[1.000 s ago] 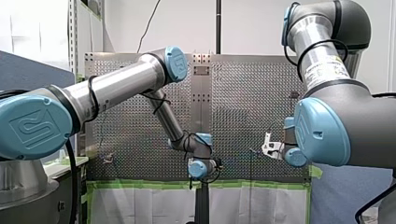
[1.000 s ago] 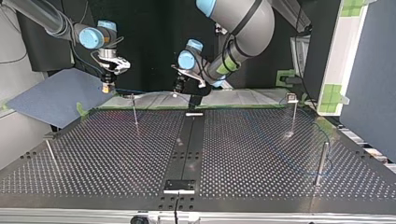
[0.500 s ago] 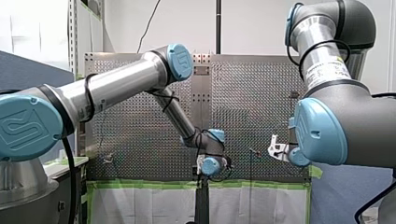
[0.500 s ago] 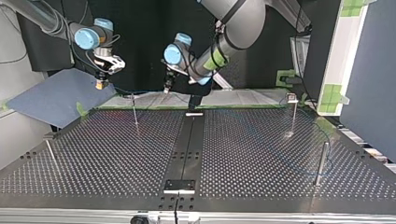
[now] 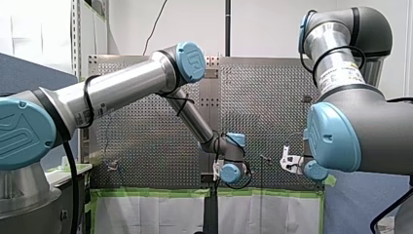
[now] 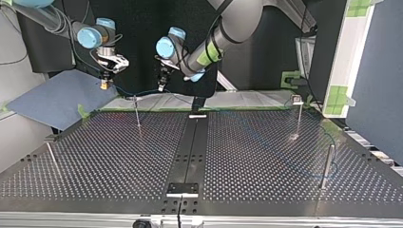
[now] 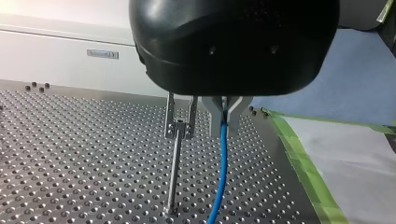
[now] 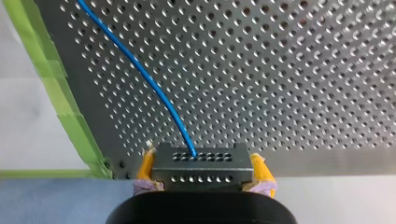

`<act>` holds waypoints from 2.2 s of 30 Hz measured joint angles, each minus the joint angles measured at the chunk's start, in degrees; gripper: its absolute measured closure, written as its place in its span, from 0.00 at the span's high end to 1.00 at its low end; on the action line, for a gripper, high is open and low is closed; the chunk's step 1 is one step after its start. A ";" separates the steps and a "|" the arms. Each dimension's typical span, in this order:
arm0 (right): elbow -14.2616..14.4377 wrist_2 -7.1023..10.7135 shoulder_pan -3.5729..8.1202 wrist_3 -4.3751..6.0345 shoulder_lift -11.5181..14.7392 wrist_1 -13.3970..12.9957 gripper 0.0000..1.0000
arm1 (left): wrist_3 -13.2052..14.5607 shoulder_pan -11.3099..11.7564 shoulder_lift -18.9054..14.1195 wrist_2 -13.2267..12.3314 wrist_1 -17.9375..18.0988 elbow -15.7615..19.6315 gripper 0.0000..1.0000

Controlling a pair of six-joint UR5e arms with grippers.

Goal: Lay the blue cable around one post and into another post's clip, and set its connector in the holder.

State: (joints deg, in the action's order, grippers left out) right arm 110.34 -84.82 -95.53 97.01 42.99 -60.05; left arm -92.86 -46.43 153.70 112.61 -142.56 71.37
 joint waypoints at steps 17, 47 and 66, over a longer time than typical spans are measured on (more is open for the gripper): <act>-1.63 6.00 3.02 0.79 -1.75 -2.24 0.00 | -0.20 0.05 -0.03 0.84 -0.39 -0.37 0.04; -8.55 19.05 8.79 5.75 -3.07 0.89 0.00 | -0.70 -1.54 0.14 2.18 -4.60 -6.20 0.04; -11.89 21.27 9.79 7.11 -3.10 2.96 0.00 | -0.67 -1.40 0.15 2.26 -4.75 -6.19 0.04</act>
State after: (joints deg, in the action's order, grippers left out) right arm 98.45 -63.55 -85.74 104.12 39.89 -57.10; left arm -93.53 -47.83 153.84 114.87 -147.31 65.18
